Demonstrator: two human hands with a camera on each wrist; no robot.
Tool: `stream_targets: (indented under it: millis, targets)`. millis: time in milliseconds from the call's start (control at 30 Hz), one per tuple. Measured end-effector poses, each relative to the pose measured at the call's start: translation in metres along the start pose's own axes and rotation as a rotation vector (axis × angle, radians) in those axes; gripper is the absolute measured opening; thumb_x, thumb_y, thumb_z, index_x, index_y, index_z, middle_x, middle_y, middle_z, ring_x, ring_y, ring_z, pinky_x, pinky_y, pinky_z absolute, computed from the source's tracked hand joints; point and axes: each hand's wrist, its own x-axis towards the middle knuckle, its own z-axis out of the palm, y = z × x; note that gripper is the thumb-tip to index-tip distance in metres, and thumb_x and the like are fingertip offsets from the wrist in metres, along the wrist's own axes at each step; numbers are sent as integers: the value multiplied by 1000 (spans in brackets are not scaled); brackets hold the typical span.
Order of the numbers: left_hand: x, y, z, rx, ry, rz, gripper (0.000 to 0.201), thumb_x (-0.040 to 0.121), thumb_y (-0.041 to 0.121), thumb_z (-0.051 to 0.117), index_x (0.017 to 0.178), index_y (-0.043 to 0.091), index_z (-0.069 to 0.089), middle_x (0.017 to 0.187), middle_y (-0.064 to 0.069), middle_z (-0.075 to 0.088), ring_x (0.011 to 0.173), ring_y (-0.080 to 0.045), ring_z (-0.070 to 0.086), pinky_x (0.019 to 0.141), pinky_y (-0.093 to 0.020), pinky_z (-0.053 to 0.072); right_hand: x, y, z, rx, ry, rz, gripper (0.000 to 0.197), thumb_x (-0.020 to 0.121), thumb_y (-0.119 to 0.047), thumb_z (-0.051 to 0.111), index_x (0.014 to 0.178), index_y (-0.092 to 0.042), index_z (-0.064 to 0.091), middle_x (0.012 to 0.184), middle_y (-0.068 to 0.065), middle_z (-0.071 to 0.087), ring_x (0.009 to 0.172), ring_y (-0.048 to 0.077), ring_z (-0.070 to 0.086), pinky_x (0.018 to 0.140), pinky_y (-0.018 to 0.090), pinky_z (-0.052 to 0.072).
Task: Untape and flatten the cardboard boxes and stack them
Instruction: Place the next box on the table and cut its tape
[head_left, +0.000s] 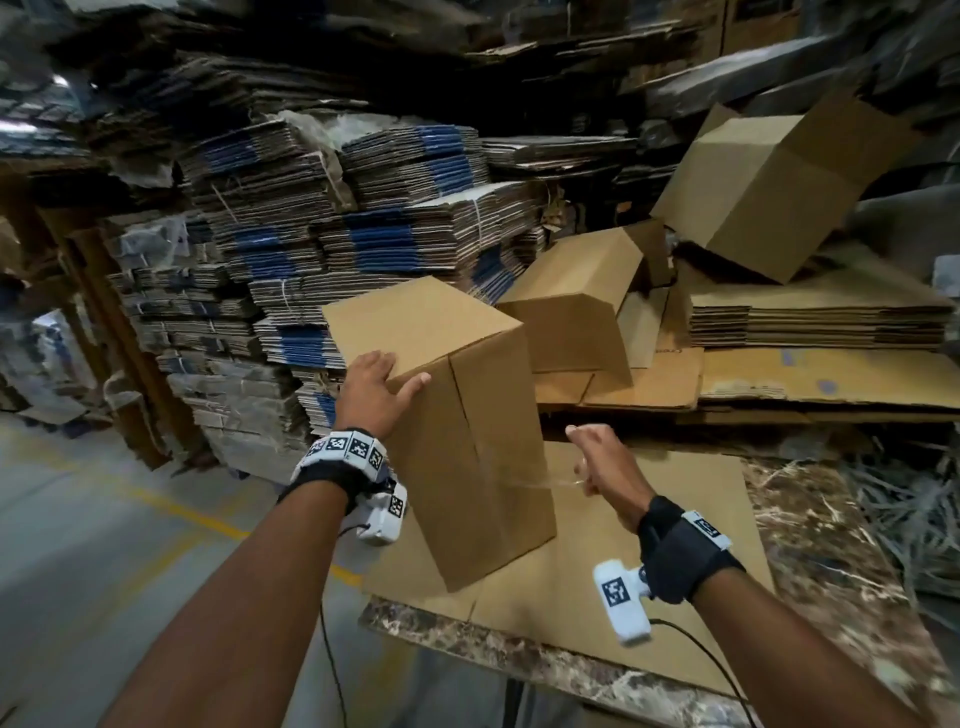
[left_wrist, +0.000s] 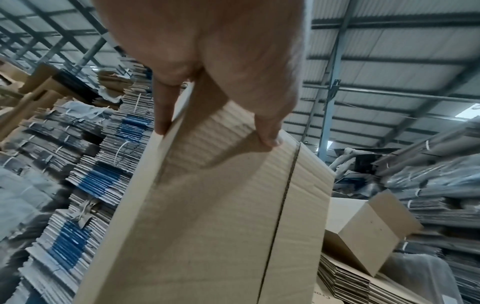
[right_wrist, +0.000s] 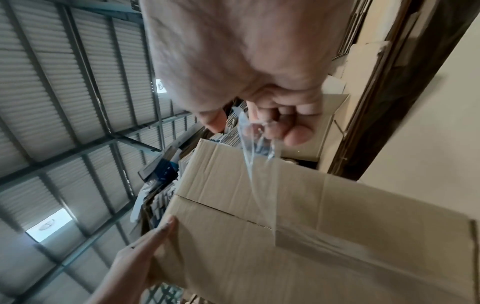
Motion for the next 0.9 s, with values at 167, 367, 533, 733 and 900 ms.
stream_targets:
  millis: [167, 367, 533, 733, 900]
  targets:
    - [34, -9, 12, 46, 18, -26, 80, 89, 71, 57, 147, 17, 53, 156, -11, 44, 147, -28, 33, 122, -48, 30, 10, 44, -5, -533, -98, -69, 46, 86, -60, 70, 91, -14, 76, 94, -3, 70, 94, 15, 66, 68, 20, 44]
    - [40, -5, 27, 78, 95, 22, 73, 87, 73, 58, 142, 26, 54, 146, -6, 44, 135, -26, 45, 105, -50, 49, 26, 74, -18, -553, 151, -48, 46, 70, -52, 87, 80, -15, 62, 78, -1, 64, 73, 14, 60, 62, 29, 50]
    - [45, 0, 33, 118, 156, -32, 72, 87, 73, 58, 139, 24, 57, 141, -8, 47, 133, -28, 44, 98, -54, 52, 31, 96, -53, -632, 331, -18, 27, 86, -38, 78, 107, -26, 64, 90, 10, 72, 83, 26, 63, 72, 30, 46]
    - [46, 18, 46, 89, 198, -84, 70, 88, 69, 61, 139, 20, 57, 142, -9, 46, 136, -28, 41, 105, -53, 46, 41, 135, -151, -840, 137, 43, 74, 74, -90, 47, 53, -19, 57, 67, 6, 64, 75, 30, 60, 71, 35, 48]
    - [44, 28, 60, 56, 248, -149, 70, 88, 68, 62, 141, 22, 54, 147, -8, 39, 139, -28, 38, 110, -56, 44, 56, 155, -190, -372, 278, 17, 37, 76, -47, 83, 70, -15, 66, 109, 9, 63, 120, 31, 50, 96, 43, 41]
